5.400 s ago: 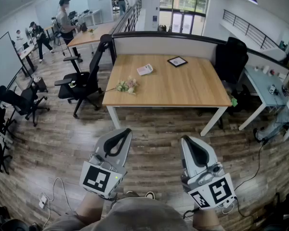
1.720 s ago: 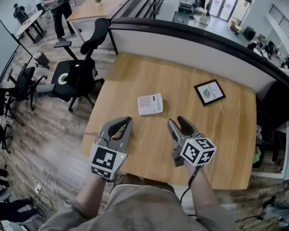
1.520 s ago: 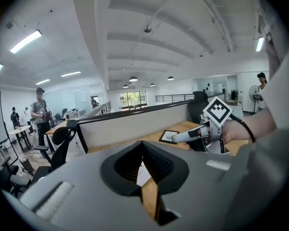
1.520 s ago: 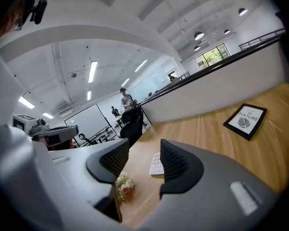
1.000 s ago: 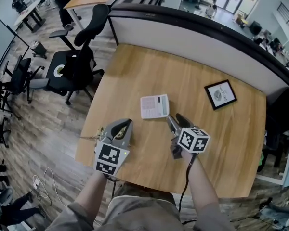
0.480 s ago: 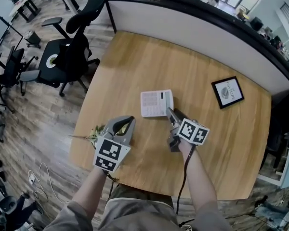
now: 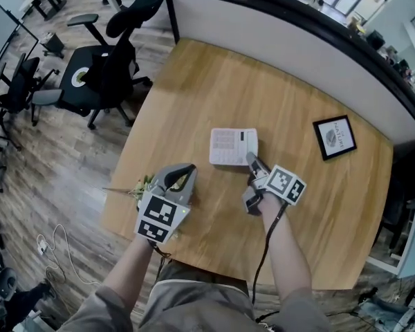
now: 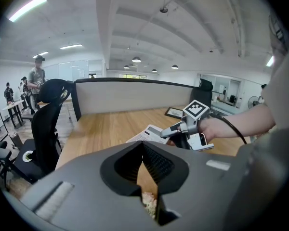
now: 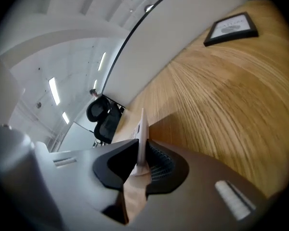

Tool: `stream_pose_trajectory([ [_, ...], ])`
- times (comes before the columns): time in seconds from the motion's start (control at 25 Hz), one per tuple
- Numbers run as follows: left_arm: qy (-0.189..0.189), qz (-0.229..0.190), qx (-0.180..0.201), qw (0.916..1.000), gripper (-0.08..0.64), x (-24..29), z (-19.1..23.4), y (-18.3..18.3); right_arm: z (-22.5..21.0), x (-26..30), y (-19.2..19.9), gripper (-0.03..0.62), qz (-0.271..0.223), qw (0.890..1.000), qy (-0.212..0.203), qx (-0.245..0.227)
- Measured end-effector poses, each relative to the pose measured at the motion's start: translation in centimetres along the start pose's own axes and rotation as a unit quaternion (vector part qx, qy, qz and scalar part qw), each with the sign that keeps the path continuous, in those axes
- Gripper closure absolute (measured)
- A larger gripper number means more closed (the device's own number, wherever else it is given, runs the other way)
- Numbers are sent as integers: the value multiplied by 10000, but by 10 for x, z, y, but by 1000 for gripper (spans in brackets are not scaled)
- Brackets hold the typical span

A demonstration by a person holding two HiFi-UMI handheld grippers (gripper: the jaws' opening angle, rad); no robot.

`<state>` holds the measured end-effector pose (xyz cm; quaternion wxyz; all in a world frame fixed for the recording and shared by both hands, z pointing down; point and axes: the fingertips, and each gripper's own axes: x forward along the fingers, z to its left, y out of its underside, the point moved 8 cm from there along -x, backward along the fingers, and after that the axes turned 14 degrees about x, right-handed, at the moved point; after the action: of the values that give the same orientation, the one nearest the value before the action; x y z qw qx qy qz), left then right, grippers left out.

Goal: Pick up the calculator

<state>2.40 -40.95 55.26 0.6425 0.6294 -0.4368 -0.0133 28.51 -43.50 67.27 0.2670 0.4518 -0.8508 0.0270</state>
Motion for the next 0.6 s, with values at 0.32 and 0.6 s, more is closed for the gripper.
stream_pose_trajectory([
  [0.32,-232,-167,-53,9996,558,-32,26,-16,40,-28,7,535,-281,9985,-217,426],
  [0.6,-412,-517,150,9977,558,-67,37,-56,112,-85,11,535,-522,9946,-860,239],
])
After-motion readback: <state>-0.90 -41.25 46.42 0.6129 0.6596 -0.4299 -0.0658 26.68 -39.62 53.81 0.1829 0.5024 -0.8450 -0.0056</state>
